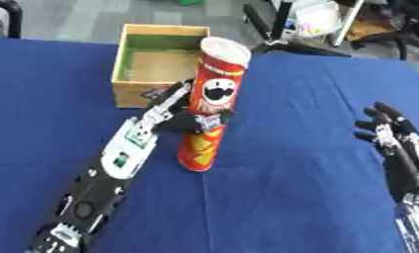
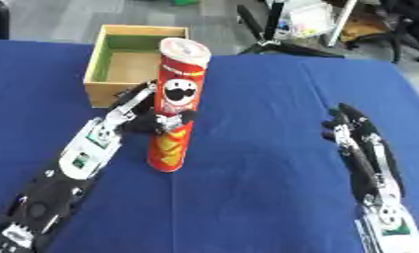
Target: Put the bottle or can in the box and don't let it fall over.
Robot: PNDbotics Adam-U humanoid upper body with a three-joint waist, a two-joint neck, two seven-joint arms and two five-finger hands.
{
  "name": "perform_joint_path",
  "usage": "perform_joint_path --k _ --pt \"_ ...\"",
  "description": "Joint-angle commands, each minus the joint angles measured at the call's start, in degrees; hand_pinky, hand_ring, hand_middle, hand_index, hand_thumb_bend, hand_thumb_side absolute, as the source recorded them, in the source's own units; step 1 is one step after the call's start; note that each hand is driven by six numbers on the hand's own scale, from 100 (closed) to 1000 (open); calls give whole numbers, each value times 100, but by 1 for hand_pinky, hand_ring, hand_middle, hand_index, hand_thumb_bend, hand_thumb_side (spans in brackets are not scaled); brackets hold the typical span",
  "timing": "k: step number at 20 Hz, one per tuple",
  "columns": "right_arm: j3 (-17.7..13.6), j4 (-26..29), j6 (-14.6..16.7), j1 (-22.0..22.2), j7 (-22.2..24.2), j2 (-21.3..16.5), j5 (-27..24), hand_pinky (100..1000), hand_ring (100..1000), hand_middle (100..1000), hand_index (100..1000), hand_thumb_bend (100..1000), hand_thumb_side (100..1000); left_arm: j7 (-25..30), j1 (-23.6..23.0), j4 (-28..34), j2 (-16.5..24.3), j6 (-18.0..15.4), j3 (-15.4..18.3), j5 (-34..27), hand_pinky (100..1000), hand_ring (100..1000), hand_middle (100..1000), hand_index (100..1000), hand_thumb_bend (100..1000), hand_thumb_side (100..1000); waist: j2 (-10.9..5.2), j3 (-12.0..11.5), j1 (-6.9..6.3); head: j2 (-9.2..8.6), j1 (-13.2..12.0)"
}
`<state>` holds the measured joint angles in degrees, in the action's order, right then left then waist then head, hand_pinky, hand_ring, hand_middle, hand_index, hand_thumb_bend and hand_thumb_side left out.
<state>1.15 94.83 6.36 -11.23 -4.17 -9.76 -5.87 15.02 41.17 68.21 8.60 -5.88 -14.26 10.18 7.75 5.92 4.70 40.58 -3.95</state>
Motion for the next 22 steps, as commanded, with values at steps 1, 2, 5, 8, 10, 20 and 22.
perform_joint_path --k 1,2,5,8,10,20,22 --pt "-8 55 5 -46 10 -33 -35 734 758 797 875 100 558 -237 96 104 2 82 37 -89 290 263 276 661 100 552 -97 16 -19 -61 -4" --pt "-10 52 2 -42 4 -34 -36 734 758 797 876 100 558 -317 98 138 8 107 56 -124 273 248 261 651 100 557 -97 16 -21 -58 -5" --pt "-14 50 0 -38 -7 -31 -38 734 758 797 877 100 559 -469 108 280 37 157 96 -244 247 225 235 634 100 569 -98 14 -25 -59 -6" --pt "-14 48 0 -38 -9 -31 -36 734 758 797 877 100 559 -569 131 479 93 182 138 -354 242 220 229 628 100 576 -100 11 -26 -62 -1" --pt "-16 44 -1 -34 -10 -32 -35 734 758 797 877 100 559 -650 170 612 170 200 191 -394 242 220 228 626 100 582 -103 11 -28 -68 3" --pt "-26 18 4 -7 -25 -41 -33 734 757 797 877 100 561 -1608 753 676 871 379 788 -645 255 234 238 630 100 603 -107 43 -78 -110 68" --pt "-20 12 6 -8 -18 -41 -36 734 757 797 877 100 561 -1811 914 509 1040 375 870 -511 256 235 239 630 100 606 -108 63 -83 -126 72"
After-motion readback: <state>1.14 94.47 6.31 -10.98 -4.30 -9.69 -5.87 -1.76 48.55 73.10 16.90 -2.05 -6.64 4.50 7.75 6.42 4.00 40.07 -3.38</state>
